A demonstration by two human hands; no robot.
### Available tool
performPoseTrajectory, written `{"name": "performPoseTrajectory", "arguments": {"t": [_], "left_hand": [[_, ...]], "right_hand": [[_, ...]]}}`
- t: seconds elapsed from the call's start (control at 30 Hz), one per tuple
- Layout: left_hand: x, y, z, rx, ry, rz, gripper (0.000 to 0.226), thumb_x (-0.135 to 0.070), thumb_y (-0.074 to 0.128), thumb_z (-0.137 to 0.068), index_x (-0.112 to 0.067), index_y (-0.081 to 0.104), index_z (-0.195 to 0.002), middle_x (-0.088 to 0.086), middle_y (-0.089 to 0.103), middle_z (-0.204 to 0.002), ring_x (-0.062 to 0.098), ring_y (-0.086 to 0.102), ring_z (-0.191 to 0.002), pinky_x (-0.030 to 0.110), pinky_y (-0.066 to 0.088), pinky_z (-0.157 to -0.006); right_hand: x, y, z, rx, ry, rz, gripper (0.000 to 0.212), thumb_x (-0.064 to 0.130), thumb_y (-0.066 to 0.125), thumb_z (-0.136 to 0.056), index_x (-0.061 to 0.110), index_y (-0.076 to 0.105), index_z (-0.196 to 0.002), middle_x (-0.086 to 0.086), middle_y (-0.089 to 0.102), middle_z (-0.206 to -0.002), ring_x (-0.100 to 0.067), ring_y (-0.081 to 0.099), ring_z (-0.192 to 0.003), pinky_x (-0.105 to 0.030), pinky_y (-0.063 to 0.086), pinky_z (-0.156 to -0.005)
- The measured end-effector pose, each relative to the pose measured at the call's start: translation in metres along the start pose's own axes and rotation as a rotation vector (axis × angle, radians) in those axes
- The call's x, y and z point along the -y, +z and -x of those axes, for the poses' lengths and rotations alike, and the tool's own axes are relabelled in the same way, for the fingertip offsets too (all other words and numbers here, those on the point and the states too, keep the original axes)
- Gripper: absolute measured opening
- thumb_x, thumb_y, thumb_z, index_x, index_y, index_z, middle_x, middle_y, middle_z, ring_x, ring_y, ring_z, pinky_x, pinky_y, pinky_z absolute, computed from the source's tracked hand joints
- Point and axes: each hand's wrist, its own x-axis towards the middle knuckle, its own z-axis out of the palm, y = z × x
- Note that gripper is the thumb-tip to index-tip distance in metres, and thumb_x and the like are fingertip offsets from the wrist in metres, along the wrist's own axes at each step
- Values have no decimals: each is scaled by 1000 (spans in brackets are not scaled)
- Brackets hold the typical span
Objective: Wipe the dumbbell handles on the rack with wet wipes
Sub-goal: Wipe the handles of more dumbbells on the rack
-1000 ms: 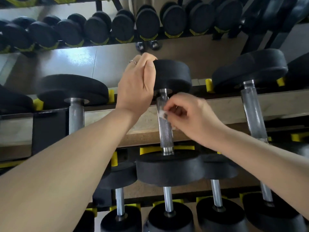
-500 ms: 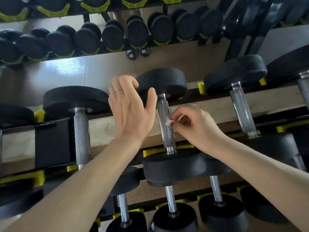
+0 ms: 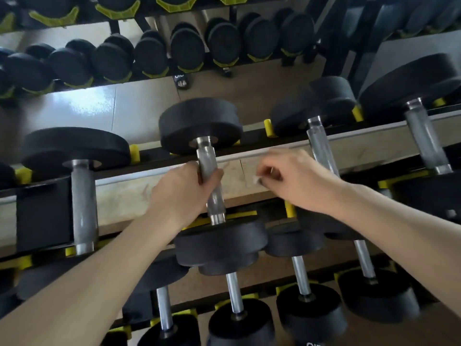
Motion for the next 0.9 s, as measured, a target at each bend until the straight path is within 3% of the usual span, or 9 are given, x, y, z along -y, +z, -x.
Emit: {"name": "performPoseTrajectory", "arguments": {"t": [0.1,0.17,0.27,0.37,0.43,0.57,0.67,0.77,0.9], "left_hand": [[-1,-6,1,90,72,-172,42,-53,28,-102,-18,51,-98,-7,52,-77,16,58,-73,32,47,-62],[-4,-13,4,35,102,-306,25,-34,32,-106,-16,47,-114,-1,51,-87,21,56,-75,33,47,-65],[-26,-20,10,-95,118,-329,33,-35,25,-105,-18,51,-95,0,58,-79,21,55,-64,38,48,-61],[-76,-12,13,-82,311,-124,20,-32,40,-104,-21,49,-91,-7,55,-81,19,57,-69,43,51,-64],[-113,-2,7,-131,448,-3,10,-29,54,-100,-21,50,-105,-10,54,-99,16,59,-77,45,53,-68],[-167,16,-35,-398,478,110,45,-32,50,-102,-20,42,-145,2,48,-139,21,54,-120,43,49,-99],[-186,24,-78,-320,409,200,51,-41,34,-106,-27,35,-155,3,43,-153,24,40,-140,45,34,-116],[-185,40,-101,-229,374,252,49,-47,25,-105,-29,50,-143,3,55,-136,25,47,-130,48,39,-109],[-183,54,-103,-324,381,290,48,-49,22,-103,-19,56,-120,3,56,-107,29,51,-107,50,45,-91]], "right_hand": [[-20,-31,9,-181,55,-66,4,22,69,-92,23,72,-94,13,63,-87,1,60,-78,-13,49,-70],[-35,-48,14,-246,72,-64,3,22,70,-91,23,72,-91,14,62,-83,1,58,-77,-12,47,-68],[-57,-61,20,-319,39,20,8,13,66,-92,18,71,-96,7,62,-91,-7,58,-80,-26,53,-74],[-78,-70,27,-397,-76,128,12,9,61,-95,12,70,-102,-2,60,-100,-19,60,-83,-39,56,-74],[-87,-73,27,-421,-142,159,15,10,58,-96,8,70,-105,-6,59,-102,-20,60,-81,-39,57,-72],[-98,-68,16,-389,-201,129,17,10,61,-95,6,72,-108,-10,57,-103,-23,60,-78,-42,57,-71],[-105,-64,12,-381,-211,94,18,10,60,-96,8,74,-107,-10,59,-103,-26,61,-81,-42,56,-72],[-109,-65,12,-385,-215,82,17,10,61,-95,11,74,-105,-6,60,-101,-23,61,-83,-41,55,-70],[-122,-65,32,-202,-296,-27,13,11,66,-92,11,74,-102,-1,62,-106,-14,63,-84,-34,56,-74]]}}
